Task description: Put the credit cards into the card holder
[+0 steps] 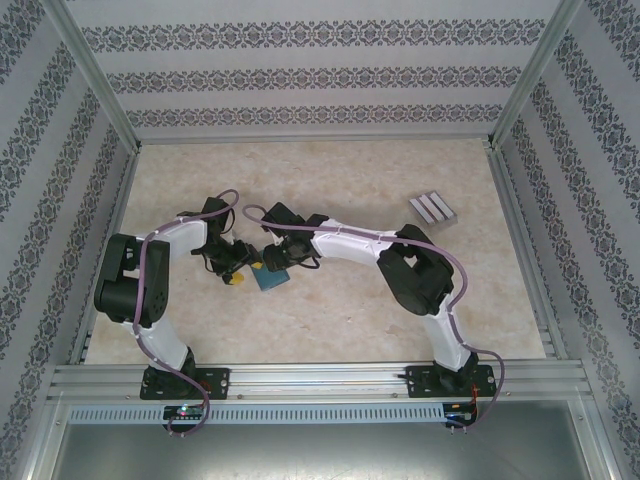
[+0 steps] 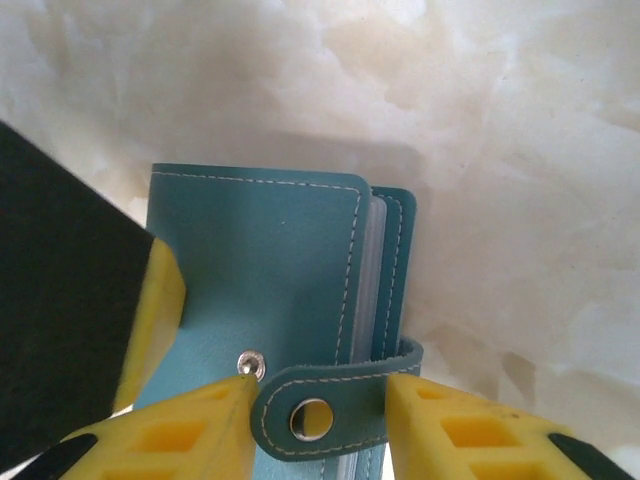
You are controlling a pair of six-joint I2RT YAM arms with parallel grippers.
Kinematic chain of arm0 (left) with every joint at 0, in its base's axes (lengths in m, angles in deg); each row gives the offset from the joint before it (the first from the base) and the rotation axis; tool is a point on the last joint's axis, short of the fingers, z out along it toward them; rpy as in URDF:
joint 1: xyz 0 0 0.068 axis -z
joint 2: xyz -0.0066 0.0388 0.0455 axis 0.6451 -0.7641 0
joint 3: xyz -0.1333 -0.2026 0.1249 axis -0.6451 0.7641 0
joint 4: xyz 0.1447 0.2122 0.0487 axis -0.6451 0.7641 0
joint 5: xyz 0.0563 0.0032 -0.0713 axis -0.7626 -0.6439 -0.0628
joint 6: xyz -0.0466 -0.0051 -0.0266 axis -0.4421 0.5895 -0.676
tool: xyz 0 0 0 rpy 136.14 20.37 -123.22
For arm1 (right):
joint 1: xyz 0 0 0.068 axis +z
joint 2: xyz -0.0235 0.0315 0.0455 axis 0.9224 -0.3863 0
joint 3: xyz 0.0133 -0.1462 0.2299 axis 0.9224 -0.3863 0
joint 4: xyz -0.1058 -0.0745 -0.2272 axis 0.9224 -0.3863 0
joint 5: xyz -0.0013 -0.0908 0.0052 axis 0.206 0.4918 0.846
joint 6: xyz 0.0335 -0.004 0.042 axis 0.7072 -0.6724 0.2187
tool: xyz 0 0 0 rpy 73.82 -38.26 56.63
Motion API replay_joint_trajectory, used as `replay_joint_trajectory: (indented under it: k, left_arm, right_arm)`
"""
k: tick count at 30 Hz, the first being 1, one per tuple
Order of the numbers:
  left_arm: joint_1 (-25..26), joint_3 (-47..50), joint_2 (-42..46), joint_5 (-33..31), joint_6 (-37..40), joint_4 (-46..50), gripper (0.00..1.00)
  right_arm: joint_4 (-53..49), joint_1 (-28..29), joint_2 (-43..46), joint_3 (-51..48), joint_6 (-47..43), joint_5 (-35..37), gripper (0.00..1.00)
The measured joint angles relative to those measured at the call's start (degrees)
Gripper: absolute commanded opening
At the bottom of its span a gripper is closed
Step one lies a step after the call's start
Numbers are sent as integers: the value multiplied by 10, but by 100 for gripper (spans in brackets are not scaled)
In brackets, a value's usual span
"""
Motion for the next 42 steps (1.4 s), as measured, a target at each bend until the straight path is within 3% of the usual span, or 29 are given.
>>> replay_joint_trajectory:
  k: [8,17,20,31,35,39,42]
  left_arm:
    - [0,-2,-1,1,0,3,56]
    - [0,-3,-2,1,0,4,53]
    - [0,-4,-3,3,0,5,50]
    - [-1,-10,-12,24,0,-2,40]
    - [-2,-10,-12,27,0,-3,39]
    - [-2,-11,-14,29,0,-4,38]
    - [-2,-11,-14,30,0,-4,37]
  right_arm:
    - [0,0,-1,6,1,1,13]
    - [2,-15,1,4,-2,-17,0]
    - [8,-16,3,1,-3,-38,1]
    - [19,-26,6,0,-5,-99,24]
    - [26,-26,6,0,-5,-110,23]
    - [30,-26,6,-3,-3,-119,9]
    - [31,-26,6,-6,-2,-123,7]
